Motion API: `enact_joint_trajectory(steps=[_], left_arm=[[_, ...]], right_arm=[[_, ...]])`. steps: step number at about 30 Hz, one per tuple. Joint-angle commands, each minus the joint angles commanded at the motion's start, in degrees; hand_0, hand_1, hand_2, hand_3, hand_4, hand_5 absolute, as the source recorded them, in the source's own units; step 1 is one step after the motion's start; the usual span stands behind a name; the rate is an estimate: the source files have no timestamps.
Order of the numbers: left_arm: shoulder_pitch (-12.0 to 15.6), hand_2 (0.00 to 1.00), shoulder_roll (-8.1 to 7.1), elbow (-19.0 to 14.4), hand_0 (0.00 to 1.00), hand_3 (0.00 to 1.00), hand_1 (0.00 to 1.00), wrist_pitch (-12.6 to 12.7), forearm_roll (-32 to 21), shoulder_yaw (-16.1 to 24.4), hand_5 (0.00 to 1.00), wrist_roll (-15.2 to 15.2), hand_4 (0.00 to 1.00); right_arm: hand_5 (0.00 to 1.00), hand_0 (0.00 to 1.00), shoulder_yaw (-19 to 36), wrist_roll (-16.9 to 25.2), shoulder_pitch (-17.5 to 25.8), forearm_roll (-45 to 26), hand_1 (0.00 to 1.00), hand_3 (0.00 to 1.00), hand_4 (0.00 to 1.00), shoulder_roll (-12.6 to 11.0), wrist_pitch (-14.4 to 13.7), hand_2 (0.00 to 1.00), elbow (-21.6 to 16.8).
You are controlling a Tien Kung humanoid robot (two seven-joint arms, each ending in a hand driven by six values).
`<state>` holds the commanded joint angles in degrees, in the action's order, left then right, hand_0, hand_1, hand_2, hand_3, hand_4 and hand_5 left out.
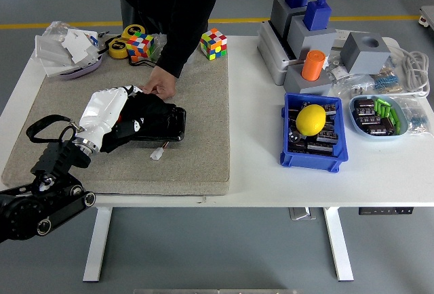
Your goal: Pick the rag up,wipe the panel,place it on the desk
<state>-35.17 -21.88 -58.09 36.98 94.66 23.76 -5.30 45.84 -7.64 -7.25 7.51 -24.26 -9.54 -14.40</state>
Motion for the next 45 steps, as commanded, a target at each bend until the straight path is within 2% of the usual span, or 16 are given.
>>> enact_joint_trajectory(steps=[13,22,29,45], left_arm=[[-2.50,0.530,1.11,-3.44,0.152,0.635,0.065,0.00,1.13,-4.42,0.002,-1.33,0.650],[-3.14,0.533,1.32,-3.80,0.154,0.634,0.065,0.00,1.37,-4.32,0.002,-1.75,0.650],[-2.75,0.534,0.54,-3.08,0.153,0.635,0.067,0.00,1.04,-3.80,0.002,-1.77,0.651],[-1.14,0.534,-2.36,-1.94,0.153,0.636,0.067,0.00,1.53,-0.54,0.002,-1.57,0.654]], right_arm=[[0.591,0.747,-0.43,-0.12,-0.28,-0.04,0.687,0.621,0.995,-0.16,0.14,0.699,-0.02],[0.591,0.747,-0.50,-0.32,-0.22,-0.04,0.687,0.620,0.995,-0.17,0.30,0.699,0.07],[0.591,0.747,0.02,-0.32,-0.15,0.21,0.687,0.620,0.995,-0.14,0.15,0.699,0.05],[0.591,0.747,0.50,-0.29,0.15,0.36,0.687,0.619,0.995,0.09,0.07,0.699,0.09]])
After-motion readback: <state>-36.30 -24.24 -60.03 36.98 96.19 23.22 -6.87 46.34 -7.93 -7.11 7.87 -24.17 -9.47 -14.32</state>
